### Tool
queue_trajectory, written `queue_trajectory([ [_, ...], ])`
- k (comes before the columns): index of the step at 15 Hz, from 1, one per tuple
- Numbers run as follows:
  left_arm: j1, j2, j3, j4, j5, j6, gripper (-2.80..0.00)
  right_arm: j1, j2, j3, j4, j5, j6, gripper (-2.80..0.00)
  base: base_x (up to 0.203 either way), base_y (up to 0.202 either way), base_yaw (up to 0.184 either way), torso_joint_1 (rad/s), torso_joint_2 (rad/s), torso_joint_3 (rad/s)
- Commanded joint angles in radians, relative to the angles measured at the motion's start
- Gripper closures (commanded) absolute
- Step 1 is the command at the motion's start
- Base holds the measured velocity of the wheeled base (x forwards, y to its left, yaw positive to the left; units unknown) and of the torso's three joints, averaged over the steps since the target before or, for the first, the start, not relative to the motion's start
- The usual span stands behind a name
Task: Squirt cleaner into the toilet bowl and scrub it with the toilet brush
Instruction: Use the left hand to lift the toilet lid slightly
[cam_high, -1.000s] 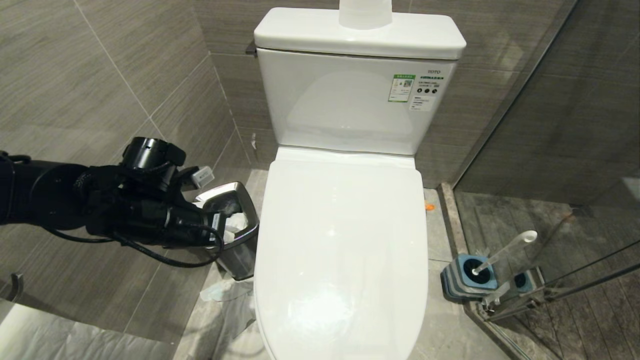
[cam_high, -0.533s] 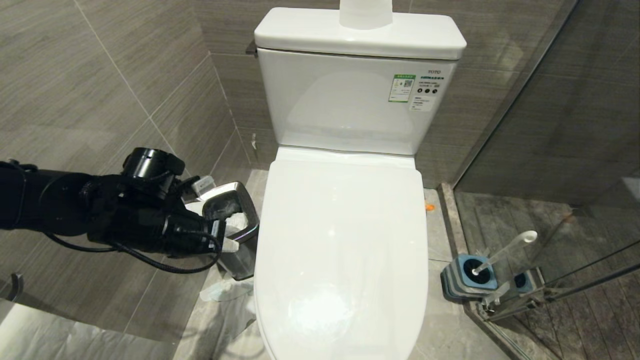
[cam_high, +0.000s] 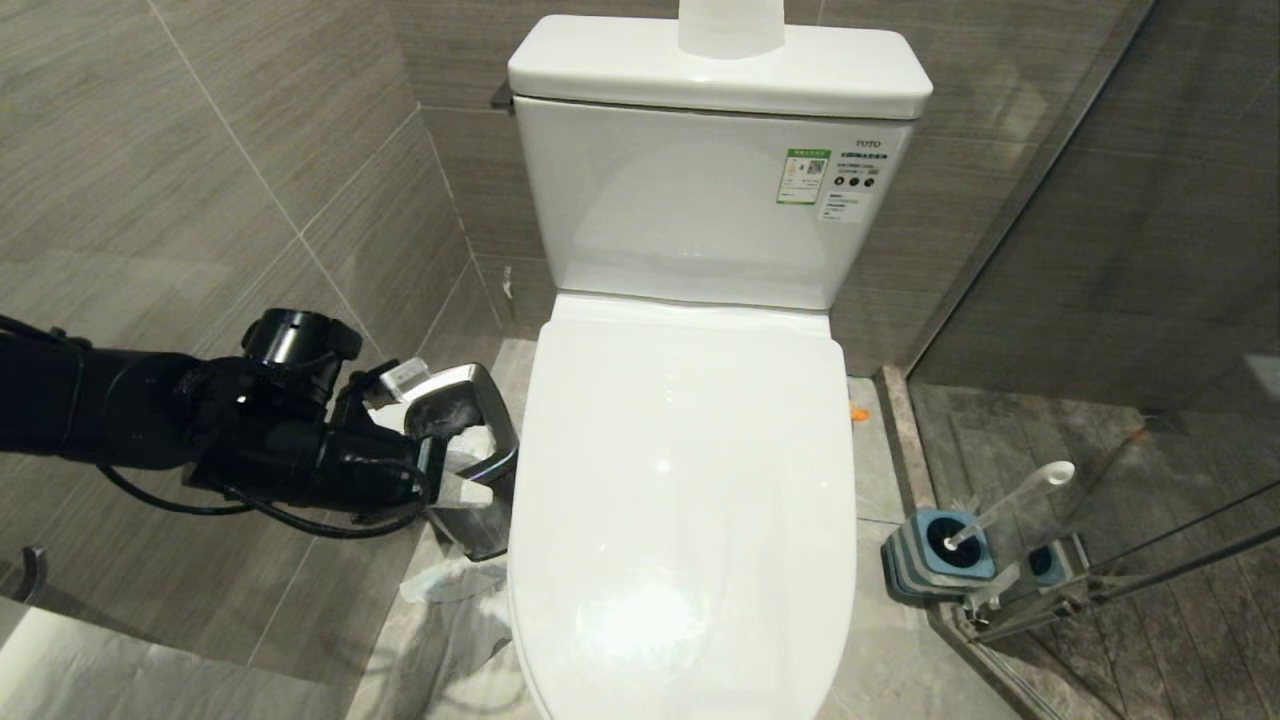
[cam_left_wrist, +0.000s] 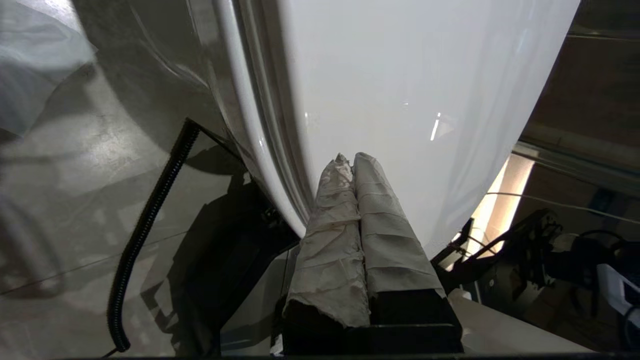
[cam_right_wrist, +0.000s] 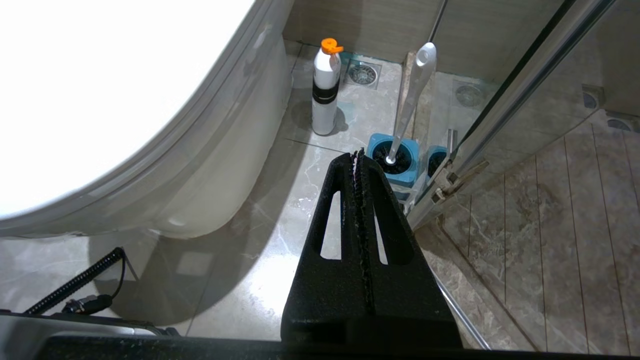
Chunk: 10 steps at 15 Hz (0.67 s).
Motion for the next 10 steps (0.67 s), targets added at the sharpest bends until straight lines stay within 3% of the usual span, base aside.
queue_trajectory([
  [1,0.036,0.037,-0.004,-0.001,-0.035,0.001,0.0,0.0,0.001,0.0,0.0,0.0,-0.001,0.0,0.0,0.0,0.0,0.0,0.0,0.0],
  [3,0.057,0.043,-0.012,0.003,-0.083,0.0,0.0,0.0,0.001,0.0,0.0,0.0,-0.001,0.0,0.0,0.0,0.0,0.0,0.0,0.0],
  [6,0.094,0.054,-0.013,0.005,-0.234,-0.008,0.0,0.0,0.001,0.0,0.0,0.0,-0.001,0.0,0.0,0.0,0.0,0.0,0.0,0.0],
  [10,0.117,0.057,-0.013,0.018,-0.342,-0.138,0.0,0.001,0.001,0.0,0.0,0.0,-0.001,0.0,0.0,0.0,0.0,0.0,0.0,0.0],
])
